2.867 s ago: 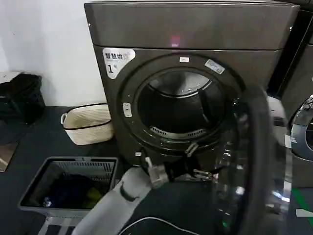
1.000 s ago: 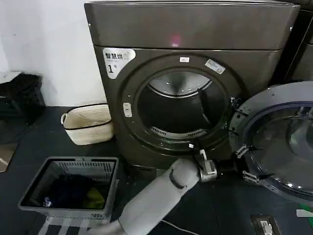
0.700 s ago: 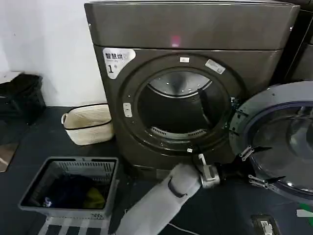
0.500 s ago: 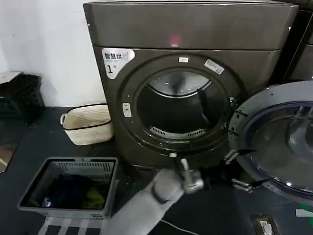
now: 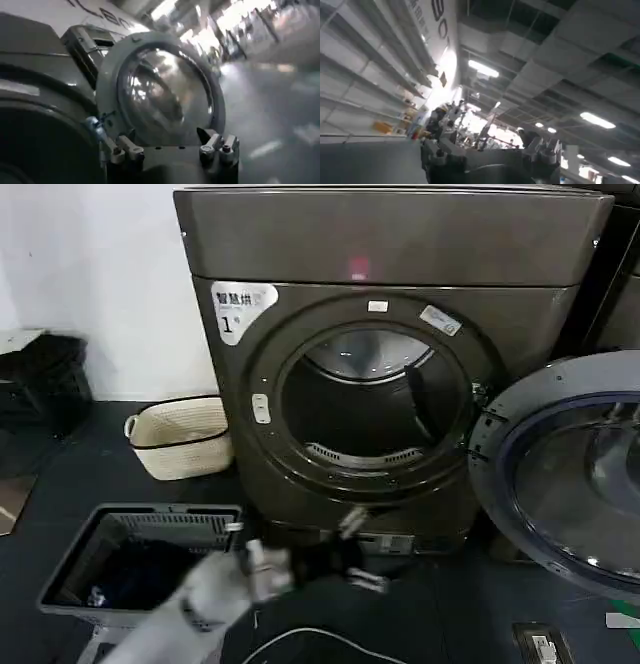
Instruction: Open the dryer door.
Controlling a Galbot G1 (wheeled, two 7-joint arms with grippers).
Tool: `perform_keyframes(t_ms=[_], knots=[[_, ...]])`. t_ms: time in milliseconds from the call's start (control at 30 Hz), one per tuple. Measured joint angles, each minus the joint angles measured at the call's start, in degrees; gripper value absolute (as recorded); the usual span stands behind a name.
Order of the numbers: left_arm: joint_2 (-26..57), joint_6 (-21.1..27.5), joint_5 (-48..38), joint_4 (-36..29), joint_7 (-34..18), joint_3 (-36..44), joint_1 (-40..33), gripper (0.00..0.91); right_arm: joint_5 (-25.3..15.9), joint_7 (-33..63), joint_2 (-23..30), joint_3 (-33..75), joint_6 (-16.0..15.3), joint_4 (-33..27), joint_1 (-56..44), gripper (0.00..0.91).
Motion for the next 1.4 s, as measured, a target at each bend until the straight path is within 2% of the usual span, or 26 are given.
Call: perform_keyframes(t_ms=[233,433,767,900,1100,1233,1400], knots=[[11.12,-4.11,6.53,-1.49,-0.24,-8.90,6.54,0.907,-0.10,-0.44,-1.06,-3.54,0.15,-0.81,1.52,0.907],[18.74,-10.75,16.39,-0.04,-0.35,-17.36,12.39,0.907,-0.08,-0.64,-1.72,-6.83,-0.14,-0.73,3.24,0.907],[28.50,-26.77,43.37,6.54,-0.23,-33.17,24.41,0.907,2.04,-0.87,-1.82,-9.27,-0.31,-0.89,4.15,0.907],[30.94,-31.04,53.94,9.36,-0.86,-36.30,26.75,0.907,2.42,-1.11,-1.96,-9.81,-0.27,-1.49,4.15,0.907],[33.29,-31.64,68.17,12.79,-5.31,-36.68,26.35,0.907,2.41,-1.27,-1.56,-10.71,0.00,-1.42,4.75,0.907],[33.08,-31.63,76.09,13.99,-6.11,-35.67,25.01,0.907,2.38,-1.45,-1.40,-11.03,0.09,-1.37,5.05,0.907],[32.08,-31.63,78.59,14.27,-6.14,-34.20,23.75,0.907,2.72,-1.72,-1.02,-10.98,0.23,-0.97,4.99,0.907]])
